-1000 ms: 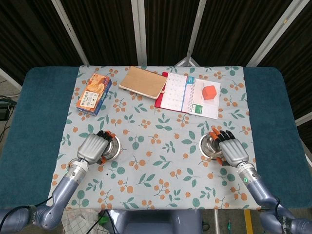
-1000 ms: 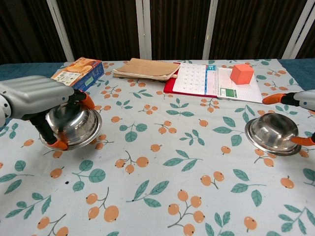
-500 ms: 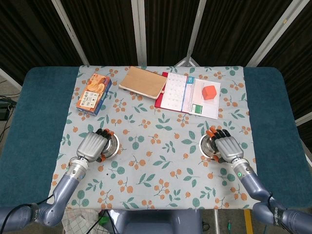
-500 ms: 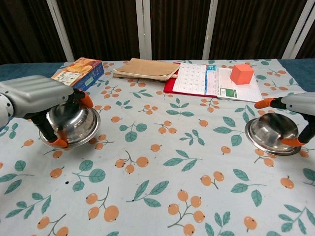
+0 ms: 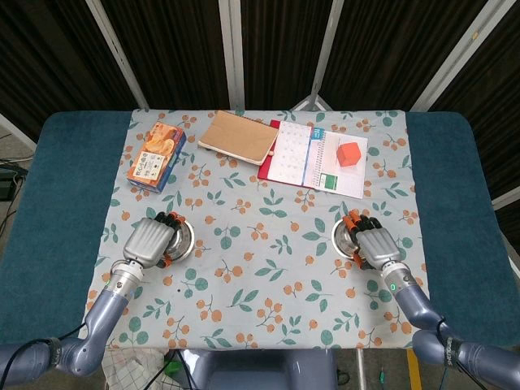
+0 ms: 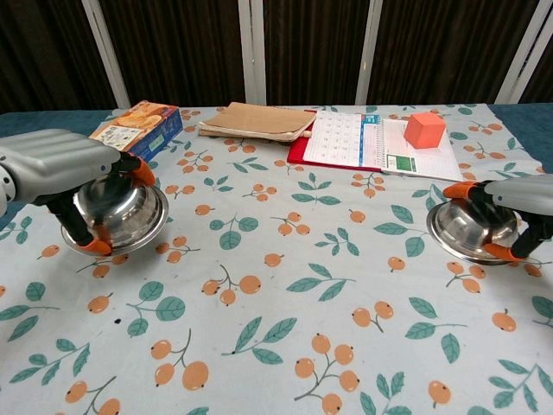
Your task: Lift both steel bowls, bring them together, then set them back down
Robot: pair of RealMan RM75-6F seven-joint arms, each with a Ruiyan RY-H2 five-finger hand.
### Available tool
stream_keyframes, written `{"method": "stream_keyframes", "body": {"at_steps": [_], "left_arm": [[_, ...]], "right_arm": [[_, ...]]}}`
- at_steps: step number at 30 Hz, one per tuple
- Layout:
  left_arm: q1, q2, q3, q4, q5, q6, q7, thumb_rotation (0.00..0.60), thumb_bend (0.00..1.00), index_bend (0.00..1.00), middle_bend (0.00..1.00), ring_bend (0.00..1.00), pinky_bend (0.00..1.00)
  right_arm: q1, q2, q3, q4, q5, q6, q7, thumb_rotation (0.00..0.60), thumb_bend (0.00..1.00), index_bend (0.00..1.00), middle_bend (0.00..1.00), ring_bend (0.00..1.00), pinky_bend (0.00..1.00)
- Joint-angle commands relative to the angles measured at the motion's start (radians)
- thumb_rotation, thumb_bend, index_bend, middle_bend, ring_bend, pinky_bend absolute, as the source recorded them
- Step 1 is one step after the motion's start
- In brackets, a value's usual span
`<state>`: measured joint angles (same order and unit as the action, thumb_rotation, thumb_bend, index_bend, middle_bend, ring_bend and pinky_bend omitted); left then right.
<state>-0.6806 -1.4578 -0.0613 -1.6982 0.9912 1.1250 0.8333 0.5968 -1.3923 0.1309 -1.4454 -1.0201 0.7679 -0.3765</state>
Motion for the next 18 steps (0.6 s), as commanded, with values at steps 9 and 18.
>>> {"method": "stream_keyframes", "body": {"at_steps": [9, 18], "left_arm": [[-0.002, 0.004, 0.001, 0.008, -0.005, -0.002, -0.013, 0.6, 0.21, 0.31, 0.43, 0.33, 0.56], [0.0, 0.015, 0.006, 0.008, -0.003, -0.005, -0.029, 0.6, 0.21, 0.31, 0.43, 0.33, 0.56]], "right_arm": [[0.028, 0.012, -0.032, -0.027, 0.059, -0.002, -0.073, 0.6, 0.38, 0.0, 0.0, 0.0, 0.1], [0.052, 0.021, -0.055, -0.061, 0.131, 0.006, -0.125, 0.6, 0.38, 0.0, 0.07, 0.02, 0.25]]}}
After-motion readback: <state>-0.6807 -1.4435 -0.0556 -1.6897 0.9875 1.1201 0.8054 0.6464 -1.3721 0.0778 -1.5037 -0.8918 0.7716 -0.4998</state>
